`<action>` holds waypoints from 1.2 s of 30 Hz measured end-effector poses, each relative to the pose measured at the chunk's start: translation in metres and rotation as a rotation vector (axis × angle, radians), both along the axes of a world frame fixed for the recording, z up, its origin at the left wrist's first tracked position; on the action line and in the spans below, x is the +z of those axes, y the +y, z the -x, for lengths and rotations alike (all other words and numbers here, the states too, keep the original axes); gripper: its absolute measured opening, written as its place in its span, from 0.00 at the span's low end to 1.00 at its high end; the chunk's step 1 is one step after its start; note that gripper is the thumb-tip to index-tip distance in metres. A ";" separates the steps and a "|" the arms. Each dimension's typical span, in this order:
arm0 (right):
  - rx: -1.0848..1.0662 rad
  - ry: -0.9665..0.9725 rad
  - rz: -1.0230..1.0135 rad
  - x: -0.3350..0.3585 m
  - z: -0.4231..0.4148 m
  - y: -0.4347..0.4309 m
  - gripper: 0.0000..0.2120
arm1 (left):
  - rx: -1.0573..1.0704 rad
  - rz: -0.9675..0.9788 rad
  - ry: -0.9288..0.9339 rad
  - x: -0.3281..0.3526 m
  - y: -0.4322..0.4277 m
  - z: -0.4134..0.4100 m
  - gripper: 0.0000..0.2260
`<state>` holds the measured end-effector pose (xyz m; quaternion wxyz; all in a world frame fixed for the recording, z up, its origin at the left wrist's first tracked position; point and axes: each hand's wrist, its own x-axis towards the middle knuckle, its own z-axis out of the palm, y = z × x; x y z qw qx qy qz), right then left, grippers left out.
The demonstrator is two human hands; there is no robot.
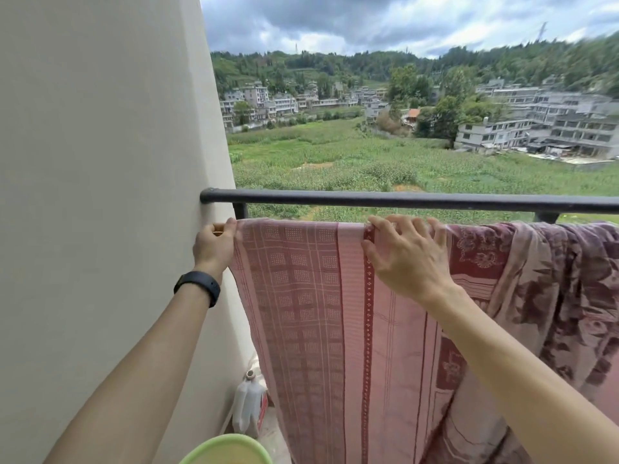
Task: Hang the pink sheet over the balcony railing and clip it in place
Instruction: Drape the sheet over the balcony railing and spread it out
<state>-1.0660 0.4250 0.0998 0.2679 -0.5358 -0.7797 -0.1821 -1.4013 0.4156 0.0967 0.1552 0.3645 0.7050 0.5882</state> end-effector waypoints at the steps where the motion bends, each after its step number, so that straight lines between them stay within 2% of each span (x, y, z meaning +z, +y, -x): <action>1: -0.028 0.013 -0.006 -0.001 -0.007 0.000 0.26 | 0.064 -0.007 0.013 0.002 0.000 0.001 0.16; 5: -0.115 0.029 -0.011 -0.005 -0.043 -0.001 0.26 | 0.160 0.067 0.182 0.011 -0.004 -0.012 0.15; 7: -0.112 0.011 -0.005 -0.006 -0.055 -0.005 0.26 | 0.143 0.023 0.462 0.015 -0.003 -0.043 0.17; 10: -0.100 0.038 -0.048 -0.011 -0.070 -0.013 0.26 | -0.039 -0.143 1.010 0.014 0.003 -0.112 0.17; 12: -0.134 0.115 -0.104 -0.014 -0.094 -0.017 0.25 | -0.176 -0.196 1.180 0.011 0.011 -0.161 0.17; 15: -0.227 0.196 -0.114 -0.011 -0.149 -0.015 0.22 | -0.314 -0.227 1.210 0.014 0.015 -0.237 0.16; 18: -0.236 0.023 -0.091 -0.003 -0.198 -0.004 0.20 | -0.318 -0.226 1.217 0.018 0.019 -0.287 0.17; 22: -0.148 -0.135 -0.177 0.005 -0.251 0.016 0.22 | -0.158 -0.212 1.262 0.009 0.032 -0.288 0.23; 26: -0.164 0.077 -0.202 0.012 -0.328 0.025 0.25 | -0.064 -0.248 1.203 0.007 0.038 -0.282 0.27; 30: -0.402 0.263 -0.155 0.008 -0.432 0.025 0.33 | -0.024 -0.264 1.169 0.003 0.034 -0.285 0.27; 32: -0.556 0.343 -0.109 0.008 -0.466 0.024 0.34 | -0.015 -0.244 1.174 0.002 0.031 -0.293 0.26; 34: -0.637 0.418 -0.096 0.015 -0.460 0.024 0.28 | 0.044 -0.180 1.179 0.002 0.030 -0.298 0.24; 36: -0.479 0.407 -0.099 0.019 -0.419 0.018 0.24 | 0.112 -0.061 1.180 0.004 0.030 -0.303 0.24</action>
